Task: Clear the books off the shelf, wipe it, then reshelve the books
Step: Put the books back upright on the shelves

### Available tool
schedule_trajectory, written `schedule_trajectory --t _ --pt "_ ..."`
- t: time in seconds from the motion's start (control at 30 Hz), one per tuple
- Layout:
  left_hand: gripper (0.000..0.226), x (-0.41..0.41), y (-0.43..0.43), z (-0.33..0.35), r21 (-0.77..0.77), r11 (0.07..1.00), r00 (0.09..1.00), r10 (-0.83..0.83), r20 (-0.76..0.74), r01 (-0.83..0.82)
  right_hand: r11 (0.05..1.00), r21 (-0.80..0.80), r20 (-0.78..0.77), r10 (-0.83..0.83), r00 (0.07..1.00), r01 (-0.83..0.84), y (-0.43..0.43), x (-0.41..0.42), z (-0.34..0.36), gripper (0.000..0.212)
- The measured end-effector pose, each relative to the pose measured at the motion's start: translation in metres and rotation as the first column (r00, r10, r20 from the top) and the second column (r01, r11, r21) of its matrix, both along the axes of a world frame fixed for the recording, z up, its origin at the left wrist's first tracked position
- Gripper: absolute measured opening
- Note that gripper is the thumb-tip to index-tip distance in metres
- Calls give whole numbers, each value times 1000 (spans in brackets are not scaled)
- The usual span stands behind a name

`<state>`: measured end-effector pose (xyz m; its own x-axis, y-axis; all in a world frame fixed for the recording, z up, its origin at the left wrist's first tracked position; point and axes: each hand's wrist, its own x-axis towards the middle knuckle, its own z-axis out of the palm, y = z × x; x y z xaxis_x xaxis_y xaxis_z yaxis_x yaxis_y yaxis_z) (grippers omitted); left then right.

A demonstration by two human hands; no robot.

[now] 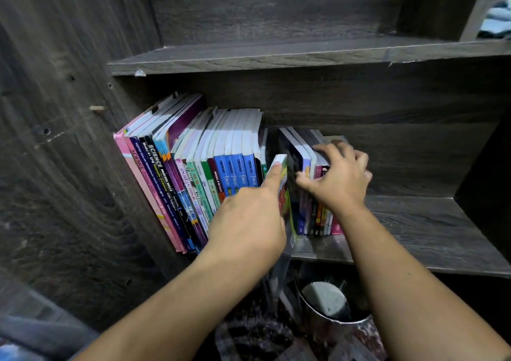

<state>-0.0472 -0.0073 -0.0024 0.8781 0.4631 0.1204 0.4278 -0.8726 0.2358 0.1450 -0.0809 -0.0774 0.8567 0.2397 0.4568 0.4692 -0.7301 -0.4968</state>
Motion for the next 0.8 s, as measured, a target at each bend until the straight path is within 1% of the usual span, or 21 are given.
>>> schedule_trajectory --t 0.13,0.2,0.27,0.33,0.37,0.4,0.43,0.47,0.5,0.53,0.57,0.6,0.67,0.73,0.8 --pt "89 28 -3 4 141 990 996 1 92 -14 999 35 -5 6 1000 -6 -16 2 -1 64" --pt "87 51 -4 1 163 986 994 19 112 -37 999 31 -7 21 1000 -21 -21 2 -1 65" --pt "84 73 -2 -12 155 987 996 31 81 -44 998 -1 -20 64 998 -64 -25 2 1 68" --pt "81 86 0 -26 129 991 1000 21 0 -21 992 -44 -60 119 991 -122 -28 -1 4 70" --pt "86 87 1 -32 116 993 999 9 -34 -5 986 -59 -91 148 985 -154 -29 -2 6 69" --pt "97 86 1 -36 125 992 998 -1 -70 10 979 -68 -126 181 975 -190 -31 -2 9 67" --pt "109 83 2 -39 192 981 996 -5 -91 22 971 -71 -165 216 962 -230 -33 -3 12 62" --pt "114 78 2 -41 328 944 996 2 -91 28 959 -61 -214 257 942 -276 -36 -3 16 55" --pt "109 75 2 -44 470 882 997 2 -82 37 946 -22 -269 305 914 -322 -39 -3 20 49" --pt "99 72 5 -46 571 820 998 -1 -63 37 933 46 -310 353 883 -357 -43 -3 24 47" --pt "92 71 9 -49 636 772 999 8 -32 14 922 126 -323 387 864 -366 -47 -3 26 48" --pt "92 70 13 -50 677 736 999 40 -4 -27 919 190 -319 392 863 -347 -49 -2 26 52" --pt "95 73 21 -52 732 675 992 127 2 -88 932 252 -345 338 876 -260 -54 1 21 65" --pt "88 77 23 -56 778 620 984 179 -12 -104 944 261 -446 304 842 -202 -56 3 15 85" --pt "88 80 19 -61 795 597 980 198 -13 -110 951 236 -514 297 805 -200 -52 2 9 104"
